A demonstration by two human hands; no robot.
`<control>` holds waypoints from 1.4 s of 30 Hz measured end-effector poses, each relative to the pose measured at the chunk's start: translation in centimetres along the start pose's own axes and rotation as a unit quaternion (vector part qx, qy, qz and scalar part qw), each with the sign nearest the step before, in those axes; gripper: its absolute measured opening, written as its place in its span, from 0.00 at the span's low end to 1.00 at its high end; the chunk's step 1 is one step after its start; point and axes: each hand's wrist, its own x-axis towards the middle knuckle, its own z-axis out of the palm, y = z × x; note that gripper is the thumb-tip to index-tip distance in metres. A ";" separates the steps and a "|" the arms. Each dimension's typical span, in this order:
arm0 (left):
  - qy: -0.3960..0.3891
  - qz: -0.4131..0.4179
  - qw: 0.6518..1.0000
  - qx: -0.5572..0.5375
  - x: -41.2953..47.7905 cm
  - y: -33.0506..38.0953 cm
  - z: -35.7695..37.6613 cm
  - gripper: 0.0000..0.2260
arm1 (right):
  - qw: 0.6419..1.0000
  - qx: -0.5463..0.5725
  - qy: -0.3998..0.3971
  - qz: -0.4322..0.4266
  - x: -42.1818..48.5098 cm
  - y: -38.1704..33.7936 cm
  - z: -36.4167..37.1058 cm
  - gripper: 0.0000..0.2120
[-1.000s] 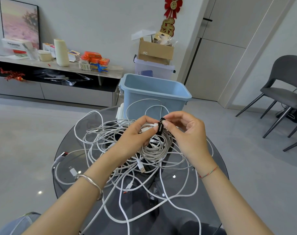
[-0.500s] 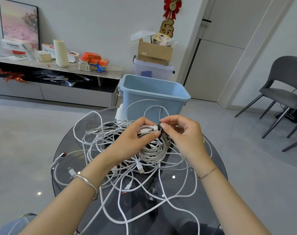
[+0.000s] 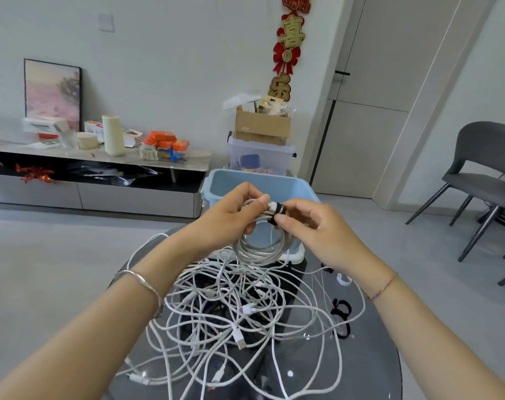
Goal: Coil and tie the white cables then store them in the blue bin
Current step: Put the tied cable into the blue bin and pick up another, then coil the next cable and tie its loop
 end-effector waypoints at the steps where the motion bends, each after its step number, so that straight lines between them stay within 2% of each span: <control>1: 0.000 -0.002 1.000 0.007 1.1 0.3 -0.3 0.07 | 1.000 -0.024 -0.013 -0.004 1.0 -0.1 -0.7 0.07; 5: -0.007 -0.014 1.000 0.017 5.7 1.7 -1.6 0.08 | 0.985 -0.157 -0.072 -0.013 5.7 -0.6 -3.4 0.11; 8: -0.016 -0.009 1.000 0.023 9.8 2.7 -2.5 0.07 | 0.989 -0.107 -0.105 0.001 9.5 -0.6 -5.3 0.06; 13: 0.019 0.008 0.998 0.066 17.3 2.5 -3.7 0.07 | 0.995 -0.072 -0.058 0.044 15.8 2.0 -7.3 0.12; 16: -0.035 -0.013 0.992 0.119 20.5 -0.3 -4.8 0.11 | 0.989 -0.118 -0.052 0.075 19.5 6.0 -7.7 0.16; 19: -0.099 -0.059 0.985 0.127 22.9 -4.1 -5.5 0.13 | 0.981 -0.131 -0.085 0.113 21.7 10.5 -7.3 0.17; 22: -0.109 -0.093 0.981 0.127 24.5 -7.9 -5.2 0.13 | 0.972 -0.163 -0.114 0.126 22.2 14.0 -6.0 0.17; 24: -0.115 -0.112 0.978 0.130 25.5 -10.8 -4.7 0.12 | 0.972 -0.183 -0.085 0.118 22.4 16.7 -5.4 0.17; 28: -0.164 -0.181 0.941 0.234 27.5 -16.3 -2.6 0.04 | 0.962 -0.238 0.060 0.118 22.3 21.3 -4.9 0.13; 32: -0.201 -0.248 0.906 0.277 29.2 -19.3 -0.1 0.10 | 0.958 -0.226 0.073 0.162 22.1 23.0 -4.5 0.17; 36: -0.223 -0.258 0.866 0.365 29.6 -20.2 1.8 0.14 | 0.966 -0.193 0.066 0.156 22.3 23.4 -4.6 0.17; 39: -0.243 -0.307 0.866 0.311 29.4 -21.1 2.1 0.13 | 0.968 -0.184 0.059 0.158 22.3 23.6 -4.4 0.17; 42: -0.217 -0.354 0.885 0.212 29.3 -21.7 1.4 0.18 | 0.970 -0.174 0.062 0.159 22.3 23.6 -4.5 0.17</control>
